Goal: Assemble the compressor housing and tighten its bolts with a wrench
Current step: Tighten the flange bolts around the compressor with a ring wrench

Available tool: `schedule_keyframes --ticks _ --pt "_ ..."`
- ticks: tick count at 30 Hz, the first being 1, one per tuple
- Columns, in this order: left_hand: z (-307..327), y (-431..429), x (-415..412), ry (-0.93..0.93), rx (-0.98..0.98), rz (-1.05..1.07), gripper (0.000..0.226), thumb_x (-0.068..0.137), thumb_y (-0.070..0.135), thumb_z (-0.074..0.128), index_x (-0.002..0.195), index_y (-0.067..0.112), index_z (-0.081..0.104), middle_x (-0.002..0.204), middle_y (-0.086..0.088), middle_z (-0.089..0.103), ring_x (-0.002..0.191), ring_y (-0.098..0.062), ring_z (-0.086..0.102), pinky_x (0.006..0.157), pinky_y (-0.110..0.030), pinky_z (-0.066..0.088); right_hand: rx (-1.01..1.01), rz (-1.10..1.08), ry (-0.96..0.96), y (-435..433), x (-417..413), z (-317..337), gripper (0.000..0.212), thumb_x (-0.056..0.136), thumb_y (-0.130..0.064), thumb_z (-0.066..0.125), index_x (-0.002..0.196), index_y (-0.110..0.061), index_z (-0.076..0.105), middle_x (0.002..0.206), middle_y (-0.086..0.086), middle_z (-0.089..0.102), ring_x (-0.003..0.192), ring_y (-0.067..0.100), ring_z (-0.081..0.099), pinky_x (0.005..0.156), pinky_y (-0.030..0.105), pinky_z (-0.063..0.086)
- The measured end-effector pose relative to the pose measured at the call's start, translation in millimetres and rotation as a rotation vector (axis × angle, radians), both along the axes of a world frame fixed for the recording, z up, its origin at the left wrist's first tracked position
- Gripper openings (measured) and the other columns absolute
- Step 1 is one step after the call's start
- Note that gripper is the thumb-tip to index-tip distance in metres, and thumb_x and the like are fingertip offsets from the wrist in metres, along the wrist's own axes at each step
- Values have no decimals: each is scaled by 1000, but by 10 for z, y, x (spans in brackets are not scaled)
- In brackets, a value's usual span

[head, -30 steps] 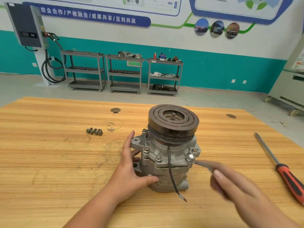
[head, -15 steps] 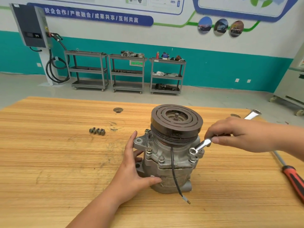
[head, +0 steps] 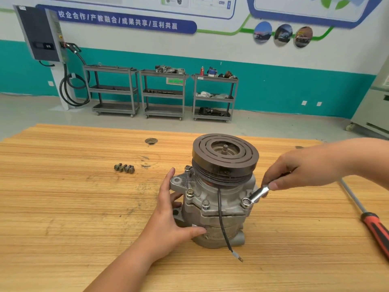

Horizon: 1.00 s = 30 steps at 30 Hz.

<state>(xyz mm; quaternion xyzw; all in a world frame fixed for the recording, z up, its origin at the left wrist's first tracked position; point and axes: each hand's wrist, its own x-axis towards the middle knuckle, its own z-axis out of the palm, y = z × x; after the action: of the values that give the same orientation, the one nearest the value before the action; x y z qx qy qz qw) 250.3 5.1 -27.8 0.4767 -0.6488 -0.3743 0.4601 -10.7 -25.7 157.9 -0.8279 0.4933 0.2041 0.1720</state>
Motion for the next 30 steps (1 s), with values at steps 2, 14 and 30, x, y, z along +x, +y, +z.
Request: schedule_keyframes --ticks 2,14,30 --pt "-3 1 2 1 -5 0 125 49 45 88 121 80 -7 141 3 39 121 4 44 84 -6 34 90 -83 -11 64 -50 -16 22 88 -59 38 93 -56 59 59 -21 50 55 -2 43 60 16 37" --pt "-22 -5 -11 10 -45 -5 124 49 45 88 125 77 -5 139 8 38 125 5 42 89 -6 35 769 -939 -1477 1001 603 -670 28 71 -24 57 55 -5 70 62 25 65 49 33 66 33 28 49" --pt "-46 -19 -14 20 -58 3 124 44 57 85 130 74 -2 134 14 44 117 13 48 86 -7 42 855 -1006 -2131 1253 976 -1098 84 -3 -3 91 79 4 75 63 19 66 50 31 66 40 34 52"
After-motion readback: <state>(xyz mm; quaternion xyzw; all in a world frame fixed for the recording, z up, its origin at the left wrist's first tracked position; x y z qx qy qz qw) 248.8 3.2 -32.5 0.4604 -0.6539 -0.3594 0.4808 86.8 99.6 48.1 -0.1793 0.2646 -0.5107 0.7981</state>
